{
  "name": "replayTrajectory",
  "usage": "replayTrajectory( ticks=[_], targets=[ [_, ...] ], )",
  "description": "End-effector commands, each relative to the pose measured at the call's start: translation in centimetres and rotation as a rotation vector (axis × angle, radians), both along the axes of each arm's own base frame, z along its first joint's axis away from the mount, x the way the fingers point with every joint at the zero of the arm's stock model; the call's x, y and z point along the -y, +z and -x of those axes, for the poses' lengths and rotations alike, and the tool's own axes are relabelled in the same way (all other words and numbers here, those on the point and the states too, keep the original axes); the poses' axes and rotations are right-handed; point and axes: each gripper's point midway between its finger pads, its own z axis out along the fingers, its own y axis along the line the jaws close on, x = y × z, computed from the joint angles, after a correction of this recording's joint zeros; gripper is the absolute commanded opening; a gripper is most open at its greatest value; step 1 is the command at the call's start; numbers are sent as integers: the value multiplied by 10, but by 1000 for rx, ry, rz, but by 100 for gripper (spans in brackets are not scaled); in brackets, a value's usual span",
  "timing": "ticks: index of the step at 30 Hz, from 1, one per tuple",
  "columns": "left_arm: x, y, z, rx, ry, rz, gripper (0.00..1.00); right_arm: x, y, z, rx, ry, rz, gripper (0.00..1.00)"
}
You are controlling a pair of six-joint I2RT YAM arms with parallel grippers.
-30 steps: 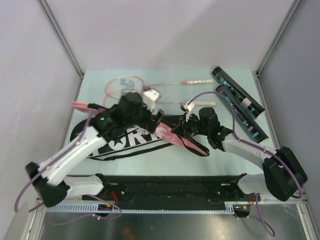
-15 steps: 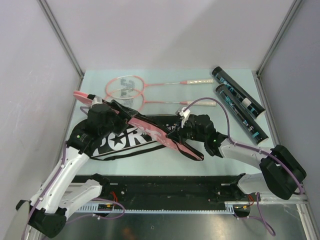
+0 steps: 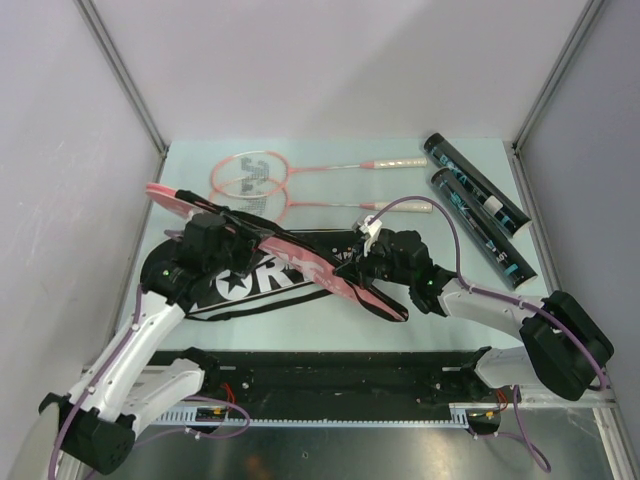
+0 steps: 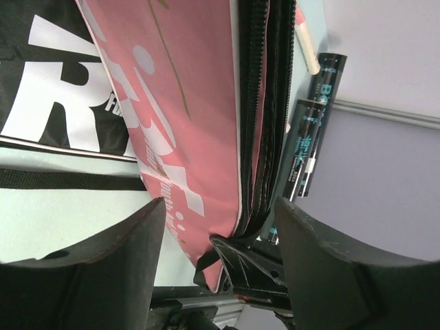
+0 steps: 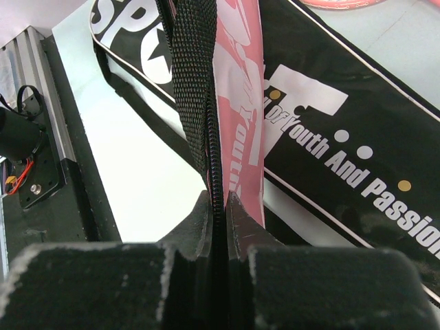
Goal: Pack up the badminton gear
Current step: Open the racket bag at the center of the board.
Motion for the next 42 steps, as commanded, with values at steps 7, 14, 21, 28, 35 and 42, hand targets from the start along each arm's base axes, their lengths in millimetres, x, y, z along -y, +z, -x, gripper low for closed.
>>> replayTrajectory(
  ticks=[7, 14, 21, 28, 35, 42],
  targets=[
    [-2, 4, -16, -8, 46, 18, 56, -2, 19, 0, 48, 1, -45, 0],
    [-3, -2, -19, -18, 55, 12, 60, -4, 20, 3, 54, 11, -48, 0],
    [-8, 16, -11, 46, 65, 33, 65, -7, 17, 5, 53, 20, -40, 0],
    [0, 3, -14, -13, 54, 49, 59, -7, 15, 5, 52, 21, -36, 0],
    [-4, 1, -23, -16, 80, 24, 58, -10, 18, 10, 64, 31, -39, 0],
    [-13, -24, -32, -47, 107, -73, 32, -15, 10, 23, 80, 85, -1, 0]
  ],
)
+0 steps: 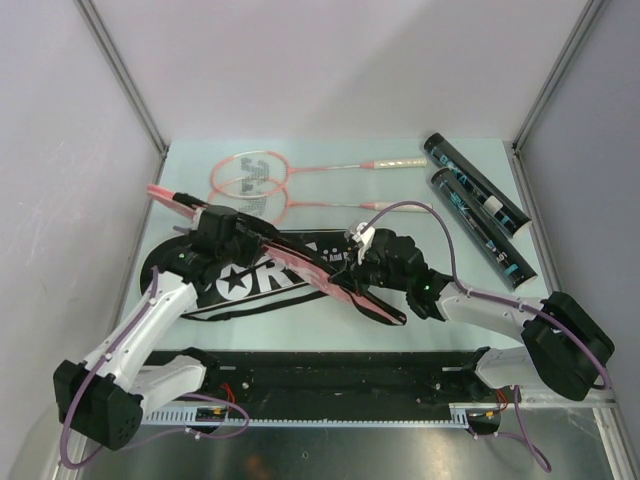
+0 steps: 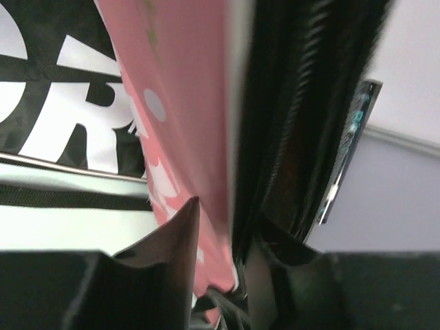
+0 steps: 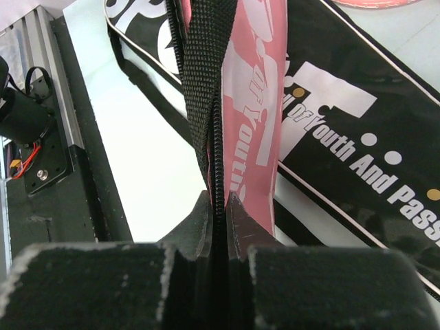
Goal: Pack up the badminton gear
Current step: Open the racket bag at the center of the board.
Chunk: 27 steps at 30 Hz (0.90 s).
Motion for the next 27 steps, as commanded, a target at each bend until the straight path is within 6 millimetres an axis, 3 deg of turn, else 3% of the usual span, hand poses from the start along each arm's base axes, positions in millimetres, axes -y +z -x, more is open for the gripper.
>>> replayTrajectory(
  ticks=[1, 2, 3, 4, 7, 8, 10, 14, 15, 20, 21, 25, 27],
  targets=[
    [-10, -1, -13, 24, 38, -70, 25, -6, 13, 9, 55, 51, -19, 1],
    [-13, -2, -14, 30, 41, -94, 20, -7, 15, 13, 45, 69, -25, 6],
    [-16, -2, -13, 42, 27, -121, 4, -9, 18, 14, 35, 77, -32, 18],
    [-19, 0, -12, 56, 25, -138, 0, -10, 20, 16, 13, 80, -36, 45],
    [-26, 14, -4, 119, -15, -238, 0, -19, 36, 12, -89, 86, -25, 64],
    [-29, 12, 1, 102, -10, -246, 0, -27, 52, 6, -97, 66, -62, 69],
    [-29, 9, 12, 57, -4, -214, 0, -42, 55, 1, -112, 64, -91, 72],
    [-33, 15, 18, 31, -3, -234, 0, -71, 68, -27, -132, 11, -142, 73],
    [-34, 16, 19, 27, 6, -234, 0, -81, 85, -31, -118, 31, -172, 73],
    [-38, 33, 19, 45, 27, -237, 0, -107, 63, -27, -142, 72, -108, 70],
    [-39, 35, 19, 46, 20, -245, 0, -108, 58, -28, -146, 61, -94, 67],
    [-44, 32, 24, 27, -5, -292, 0, -98, 40, -46, -114, -19, -19, 39],
    [-48, 28, 26, 9, -20, -323, 0, -88, 19, -56, -81, -63, 67, 32]
  ],
)
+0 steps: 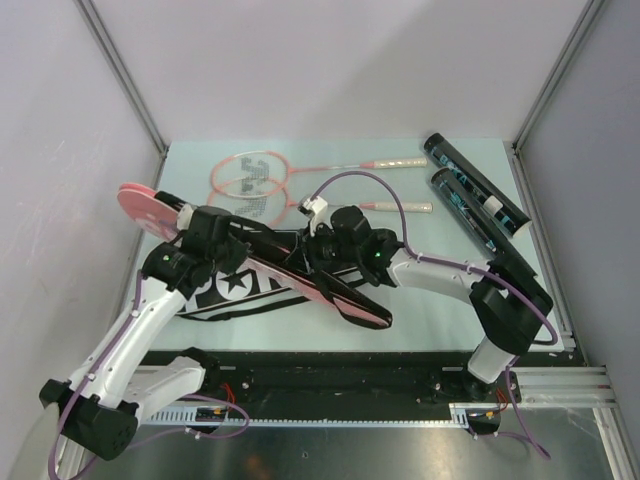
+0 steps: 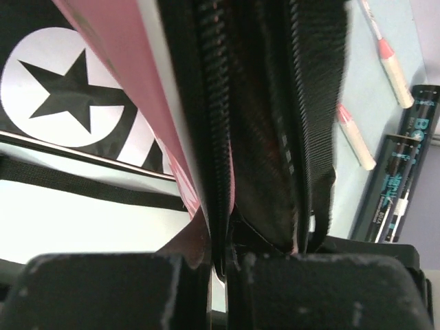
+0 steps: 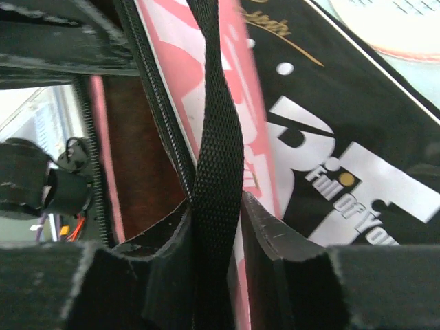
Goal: Pack up the badminton gear
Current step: Open the racket bag at the center of the board.
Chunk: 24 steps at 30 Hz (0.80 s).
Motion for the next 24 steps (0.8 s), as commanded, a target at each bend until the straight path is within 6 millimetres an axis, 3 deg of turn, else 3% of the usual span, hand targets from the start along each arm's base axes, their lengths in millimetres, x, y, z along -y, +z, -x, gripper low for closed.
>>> replayTrajectory(
  ticks=[1, 3, 5, 9, 12, 13, 15, 17, 21, 23, 24],
  targets=[
    [-16, 10, 1, 6, 1, -84, 0, 19, -22, -33, 104, -99, 156, 29],
    [-27, 6, 1, -5, 1, -147, 0, 41, -47, -44, 150, -83, 282, 29],
    [-35, 2, 3, -17, -12, -210, 0, 59, -59, -54, 207, -88, 386, 44],
    [-44, -4, 3, -42, -64, -299, 0, 72, -62, -61, 179, -67, 420, 62],
    [-48, -7, 1, -64, -142, -379, 0, 83, -72, -62, 126, -64, 469, 65],
    [-48, -3, 0, -62, -160, -390, 0, 101, -80, -67, 117, -125, 551, 65],
    [-52, -2, 1, -60, -147, -391, 0, 113, -78, -69, 125, -167, 601, 66],
    [-57, -9, 2, -80, -140, -401, 0, 110, -70, -57, 131, -159, 606, 65],
    [-61, -24, 0, -149, -179, -425, 0, 96, -55, -35, 141, -123, 570, 51],
    [-59, -30, 3, -161, -149, -371, 1, 71, -36, -12, 129, -14, 435, 54],
    [-57, -30, 3, -154, -145, -357, 0, 64, -29, -9, 129, -15, 399, 62]
  ],
)
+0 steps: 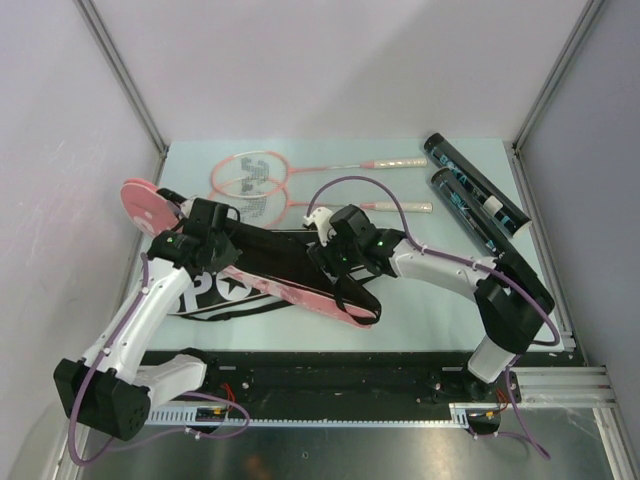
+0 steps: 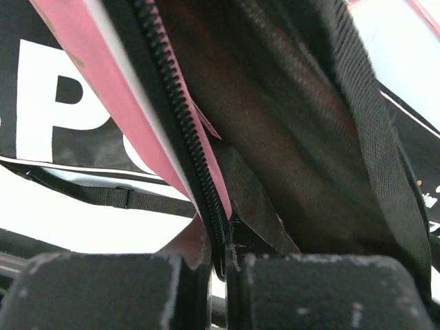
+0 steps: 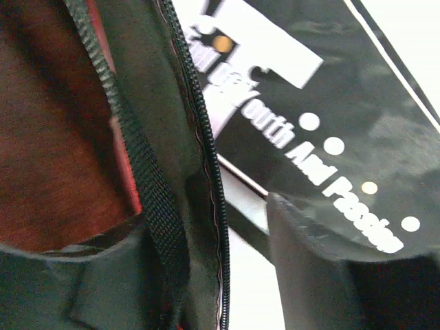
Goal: Pack up the badminton gear
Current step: Open the racket bag at the center of the board.
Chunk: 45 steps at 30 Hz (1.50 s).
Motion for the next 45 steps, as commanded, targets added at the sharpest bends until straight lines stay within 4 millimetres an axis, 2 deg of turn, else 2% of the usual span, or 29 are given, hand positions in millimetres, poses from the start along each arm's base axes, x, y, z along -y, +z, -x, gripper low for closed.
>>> replayTrajectory(
  ticks=[1, 3, 4, 6, 7, 9, 10, 13, 15, 17, 21, 23, 25, 26, 28, 29, 30, 32, 34, 37, 39, 41, 42, 44, 45],
  targets=[
    [-10, 0, -2, 12, 28, -10, 0, -31, 61, 11, 62, 40, -197, 65],
    [-9, 1, -2, 11, 14, -14, 0, -30, 70, -1, 95, -36, -218, 70],
    [-11, 4, -3, 18, 7, -25, 0, -15, 71, -20, 164, -146, -165, 71],
    [-13, 10, -4, 35, 7, -34, 0, -9, 74, -25, 195, -170, -122, 74],
    [-15, 16, -8, 47, 14, -35, 0, -9, 69, -16, 166, -117, -96, 74],
    [-15, 20, -11, 50, 22, -39, 0, -9, 70, -5, 149, -76, -89, 75],
    [-15, 22, -13, 49, 38, -32, 0, -3, 66, -3, 145, -94, -55, 75],
    [-12, 11, -16, -5, 54, -20, 0, -1, 64, 9, 122, -102, -35, 72],
    [-10, 3, -15, -36, 54, -20, 0, -5, 69, 19, 76, -99, -74, 70],
    [-11, -2, -15, -48, 63, -25, 0, -8, 86, 35, 7, -113, -166, 70],
    [-14, 0, -17, -41, 77, -38, 0, -6, 101, 53, -50, -150, -276, 70],
    [-16, 1, -17, -36, 78, -46, 0, -3, 89, 65, -98, -139, -278, 67],
    [-16, 4, -17, -23, 84, -41, 0, -9, 80, 84, -166, -55, -304, 63],
    [-16, 4, -17, -23, 84, -40, 0, -5, 68, 92, -191, -45, -297, 63],
    [-15, 5, -18, -21, 80, -39, 0, -4, 66, 100, -195, -15, -323, 63],
    [-16, 4, -17, -25, 81, -42, 1, 4, 58, 101, -185, -25, -304, 62],
    [-16, 3, -17, -26, 81, -42, 0, 10, 62, 100, -155, -34, -306, 57],
    [-17, 3, -16, -24, 85, -43, 1, 16, 58, 101, -137, -36, -291, 51],
    [-17, 2, -15, -29, 88, -44, 0, 20, 54, 104, -130, -42, -271, 39],
    [-16, 0, -16, -36, 87, -44, 1, 19, 51, 110, -100, -48, -247, 36],
    [-17, -3, -16, -47, 83, -52, 0, 21, 54, 107, -73, -72, -240, 40],
    [-18, -4, -16, -50, 81, -63, 0, 25, 58, 105, -56, -94, -244, 40],
    [-19, -6, -15, -52, 84, -67, 0, 29, 58, 103, -42, -113, -233, 32],
    [-21, -7, -14, -55, 78, -80, 0, 31, 59, 102, -37, -114, -232, 7],
    [-22, -8, -14, -57, 78, -84, 0, 34, 61, 97, -19, -136, -229, 0]
  ],
)
